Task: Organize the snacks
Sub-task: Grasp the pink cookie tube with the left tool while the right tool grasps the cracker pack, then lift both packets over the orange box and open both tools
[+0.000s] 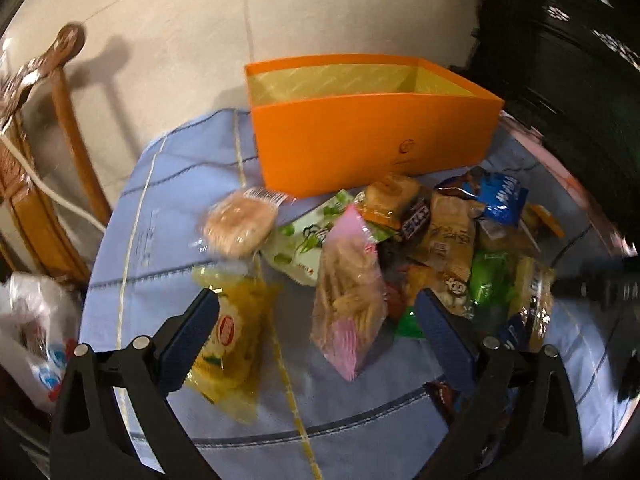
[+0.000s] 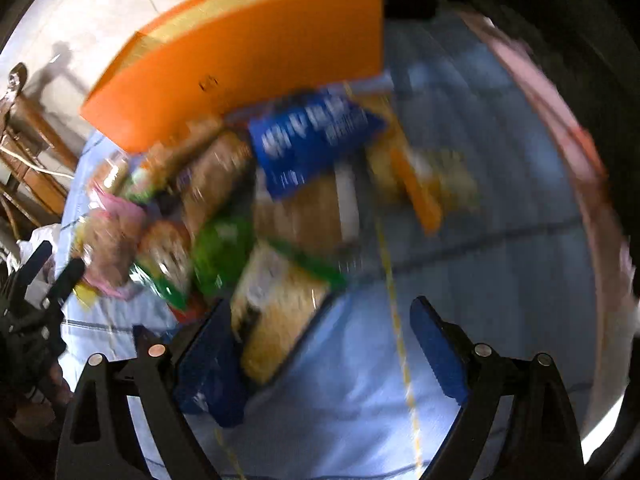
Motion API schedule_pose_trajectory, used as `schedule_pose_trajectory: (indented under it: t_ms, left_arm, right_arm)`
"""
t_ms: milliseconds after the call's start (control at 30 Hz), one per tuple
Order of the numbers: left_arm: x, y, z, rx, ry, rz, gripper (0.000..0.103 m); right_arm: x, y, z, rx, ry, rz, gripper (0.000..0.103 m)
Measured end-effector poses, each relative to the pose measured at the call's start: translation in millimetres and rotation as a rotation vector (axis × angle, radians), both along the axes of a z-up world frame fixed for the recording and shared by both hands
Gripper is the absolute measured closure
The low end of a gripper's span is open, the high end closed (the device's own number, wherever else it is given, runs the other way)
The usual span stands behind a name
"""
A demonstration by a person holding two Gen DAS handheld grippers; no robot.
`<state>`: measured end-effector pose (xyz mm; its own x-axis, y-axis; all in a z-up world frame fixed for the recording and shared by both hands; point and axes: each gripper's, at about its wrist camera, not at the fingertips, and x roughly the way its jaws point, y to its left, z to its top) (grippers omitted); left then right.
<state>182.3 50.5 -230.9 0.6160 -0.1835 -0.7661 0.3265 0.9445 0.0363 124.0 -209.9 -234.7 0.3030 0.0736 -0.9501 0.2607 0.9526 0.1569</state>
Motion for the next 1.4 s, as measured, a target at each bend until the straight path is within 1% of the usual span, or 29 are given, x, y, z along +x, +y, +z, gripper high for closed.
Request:
schedule_pose_trajectory:
  t_ms: [133, 200, 233, 267, 333, 367, 433, 467, 500, 533, 567, 600, 633, 667, 733, 867, 1033, 1200, 1400]
  left_arm:
    - [8.8, 2.1, -4.4, 0.009, -0.009, 0.048, 0.007]
    - [14.3, -1.2, -6.6, 0.01, -0.013, 0.054, 0.007]
    - [16.0, -4.2, -7.9, 0.019, -0.016, 0.055, 0.007]
    - [18.3, -8.8, -11.4, 0.031, -0.009, 0.047, 0.007]
    - [21.5, -17.5, -19.4, 0.075, 0.007, 0.034, 0.007]
    - [21.9, -22.1, -23.8, 0.101, 0.011, 0.024, 0.007]
    - [21.3, -27.8, -29.4, 0.118, 0.021, 0.005, 0.007]
    - [20.4, -28.8, -31.3, 0.114, 0.031, -0.003, 0.011]
    - [19.5, -29.7, -33.3, 0.106, 0.046, -0.016, 0.017]
    - [19.2, -31.2, -36.2, 0.109, 0.066, -0.033, 0.037]
    - [18.5, -33.1, -39.3, 0.118, 0.086, -0.053, 0.061]
    - [16.3, -33.8, -40.1, 0.118, 0.087, -0.064, 0.062]
    - [13.7, -33.6, -38.3, 0.109, 0.081, -0.073, 0.067]
    - [10.8, -31.8, -35.6, 0.081, 0.089, -0.083, 0.07]
    - [5.3, -27.5, -30.7, 0.042, 0.088, -0.084, 0.071]
    - [-5.5, -8.1, -18.4, -0.025, 0.081, -0.041, 0.073]
    - [-14.6, 3.6, -6.9, -0.048, 0.06, -0.02, 0.073]
    - [-22.4, 7.4, 10.9, -0.099, 0.028, -0.039, 0.074]
    - [-33.4, 11.8, 43.5, -0.157, -0.027, -0.043, 0.074]
  right_arm:
    - [5.9, 16.9, -5.7, -0.045, -0.008, 0.001, 0.012]
    - [9.6, 28.9, -13.3, -0.061, -0.003, 0.029, 0.014]
    - [12.7, 38.9, -15.5, -0.071, -0.002, 0.058, 0.025]
    - [15.3, 43.6, -17.8, -0.068, -0.001, 0.089, 0.039]
    - [20.3, 54.7, -16.5, -0.103, -0.017, 0.14, 0.04]
    - [21.4, 57.5, -16.2, -0.106, -0.019, 0.157, 0.042]
    - [21.8, 59.6, -15.9, -0.107, -0.011, 0.178, 0.042]
    - [21.9, 59.3, -17.2, -0.103, -0.003, 0.18, 0.042]
    - [23.3, 57.7, -19.7, -0.103, 0.009, 0.181, 0.042]
    - [25.8, 53.8, -23.4, -0.111, 0.021, 0.181, 0.042]
    - [24.9, 52.5, -25.9, -0.117, 0.027, 0.187, 0.046]
    - [23.3, 47.9, -24.0, -0.118, 0.023, 0.191, 0.049]
    - [20.1, 44.9, -23.3, -0.108, 0.01, 0.196, 0.051]
    - [16.5, 42.4, -21.7, -0.089, -0.002, 0.203, 0.054]
    - [9.6, 39.0, -18.9, -0.058, -0.023, 0.22, 0.055]
    - [-2.3, 24.9, -7.1, -0.013, -0.065, 0.218, 0.056]
    - [-9.4, 9.4, 13.1, -0.007, -0.111, 0.204, 0.056]
    - [-17.9, 7.6, 44.0, -0.014, -0.171, 0.218, 0.056]
    - [-21.6, 12.9, 84.8, -0.015, -0.269, 0.231, 0.056]
